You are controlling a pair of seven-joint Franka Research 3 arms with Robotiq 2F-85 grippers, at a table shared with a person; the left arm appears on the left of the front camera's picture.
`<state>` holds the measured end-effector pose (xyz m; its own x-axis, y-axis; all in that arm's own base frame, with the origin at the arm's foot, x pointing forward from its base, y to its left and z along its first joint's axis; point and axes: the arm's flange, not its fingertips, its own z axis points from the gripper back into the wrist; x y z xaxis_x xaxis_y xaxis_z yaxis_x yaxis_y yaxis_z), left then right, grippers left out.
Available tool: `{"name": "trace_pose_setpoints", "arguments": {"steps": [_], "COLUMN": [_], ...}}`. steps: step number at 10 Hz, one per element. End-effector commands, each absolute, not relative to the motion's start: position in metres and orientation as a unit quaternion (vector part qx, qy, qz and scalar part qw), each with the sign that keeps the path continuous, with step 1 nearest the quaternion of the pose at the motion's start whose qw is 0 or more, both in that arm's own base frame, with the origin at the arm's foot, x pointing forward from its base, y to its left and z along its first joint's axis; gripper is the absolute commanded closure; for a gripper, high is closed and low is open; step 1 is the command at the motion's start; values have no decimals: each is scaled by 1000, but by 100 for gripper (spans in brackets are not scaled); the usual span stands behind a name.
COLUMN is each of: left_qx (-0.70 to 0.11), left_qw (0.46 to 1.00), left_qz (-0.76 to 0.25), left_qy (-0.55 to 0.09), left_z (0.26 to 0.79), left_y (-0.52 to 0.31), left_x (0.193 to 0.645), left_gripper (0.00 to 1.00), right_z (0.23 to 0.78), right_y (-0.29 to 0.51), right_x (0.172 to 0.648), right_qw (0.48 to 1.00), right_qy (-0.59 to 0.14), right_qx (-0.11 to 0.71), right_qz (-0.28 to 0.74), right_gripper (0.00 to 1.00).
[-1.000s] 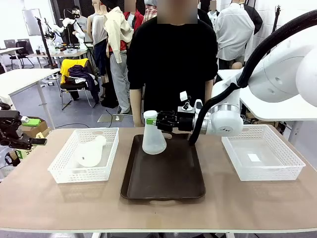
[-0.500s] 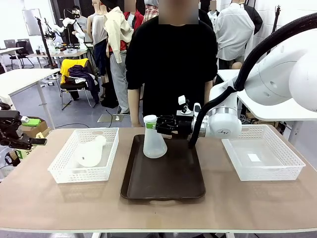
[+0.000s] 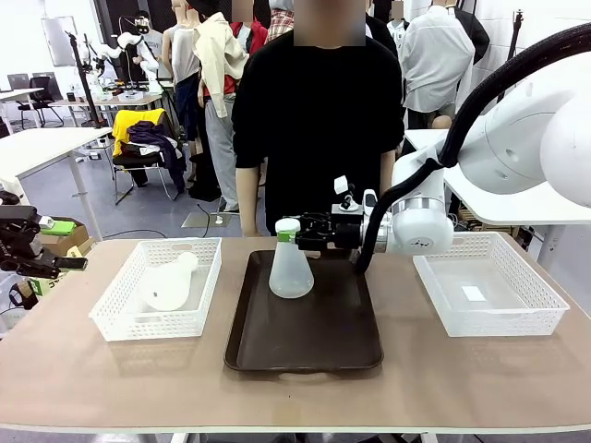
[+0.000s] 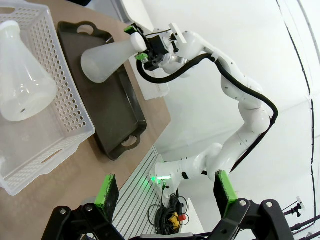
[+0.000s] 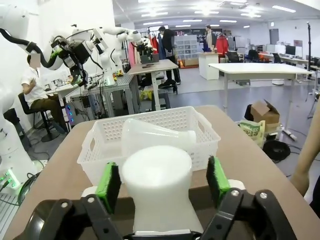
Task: Prepare the laboratory tools.
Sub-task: Place the picked Big flask upright in the Handle tray as instructed by the person.
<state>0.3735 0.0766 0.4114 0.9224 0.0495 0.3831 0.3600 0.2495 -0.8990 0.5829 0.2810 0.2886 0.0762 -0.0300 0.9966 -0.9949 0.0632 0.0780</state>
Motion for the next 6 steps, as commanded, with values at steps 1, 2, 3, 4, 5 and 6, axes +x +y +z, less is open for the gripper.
{"name": "trace_pose_setpoints", "arguments": {"steps": [1, 2, 3, 4, 5, 6], "left_qx": [-610, -610, -610, -610, -610, -610], "left_qw": [766, 766, 766, 766, 766, 766], "left_qz": [-100, -100, -100, -100, -100, -100], "left_qy": [-176, -176, -176, -176, -176, -176], "left_z": [413, 413, 413, 413, 413, 413], "left_y": [77, 77, 77, 77, 77, 77], "left_x": [374, 374, 374, 374, 374, 374], "left_gripper": [0, 0, 0, 0, 0, 0], "right_z": [293, 295, 300, 307, 315, 325], "right_y": [278, 274, 266, 260, 256, 255], "right_x": [580, 579, 577, 577, 575, 571], "right_qw": [548, 556, 583, 596, 596, 592], "right_qy": [-479, -471, -453, -443, -448, -452], "right_qx": [504, 501, 481, 465, 456, 448], "right_qz": [465, 466, 473, 482, 486, 495], "right_gripper": [0, 0, 0, 0, 0, 0]}}
